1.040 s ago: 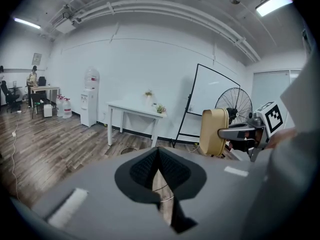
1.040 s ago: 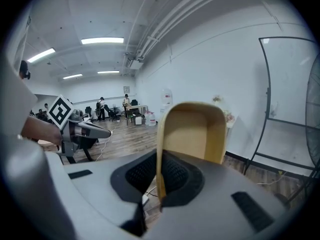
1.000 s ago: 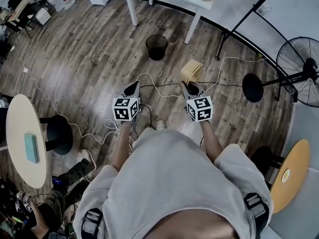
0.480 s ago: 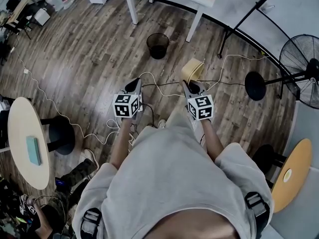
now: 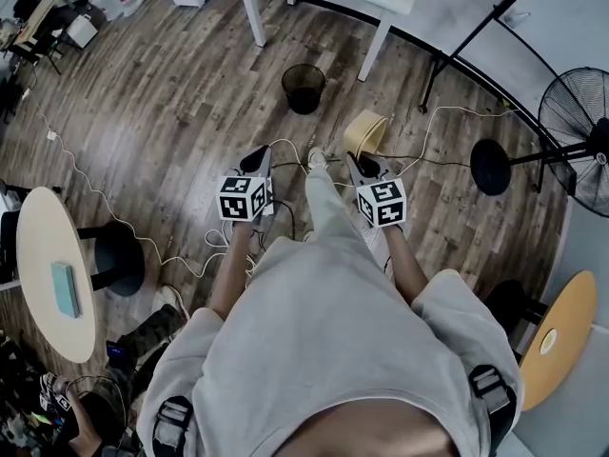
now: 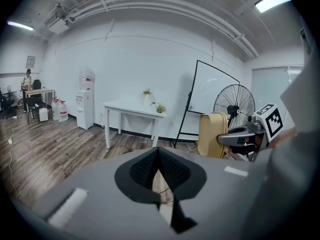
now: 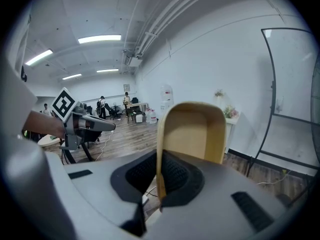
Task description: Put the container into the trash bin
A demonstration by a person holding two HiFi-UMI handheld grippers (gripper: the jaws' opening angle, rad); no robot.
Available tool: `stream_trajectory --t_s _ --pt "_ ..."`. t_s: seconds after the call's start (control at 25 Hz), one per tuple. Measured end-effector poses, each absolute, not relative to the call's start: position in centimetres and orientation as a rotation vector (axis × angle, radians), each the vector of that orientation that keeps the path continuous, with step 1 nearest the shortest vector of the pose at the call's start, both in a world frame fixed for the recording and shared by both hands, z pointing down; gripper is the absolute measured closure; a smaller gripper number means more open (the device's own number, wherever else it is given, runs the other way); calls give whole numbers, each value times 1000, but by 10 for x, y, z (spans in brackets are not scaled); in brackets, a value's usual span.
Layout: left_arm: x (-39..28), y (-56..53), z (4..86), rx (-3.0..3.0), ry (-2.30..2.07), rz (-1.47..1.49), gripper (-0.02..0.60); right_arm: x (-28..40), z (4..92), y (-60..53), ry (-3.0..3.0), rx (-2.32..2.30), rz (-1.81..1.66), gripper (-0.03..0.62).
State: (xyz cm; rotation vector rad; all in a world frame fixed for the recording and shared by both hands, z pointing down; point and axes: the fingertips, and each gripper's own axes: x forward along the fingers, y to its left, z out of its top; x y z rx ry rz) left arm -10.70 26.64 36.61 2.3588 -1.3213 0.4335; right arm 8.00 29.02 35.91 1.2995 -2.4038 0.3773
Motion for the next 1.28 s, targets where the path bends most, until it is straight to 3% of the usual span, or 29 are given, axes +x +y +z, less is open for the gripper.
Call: stream_trajectory --t_s 1.28 --pt "-80 -14 386 2245 -1324 498 571 93 381 -4 -2416 1178 474 568"
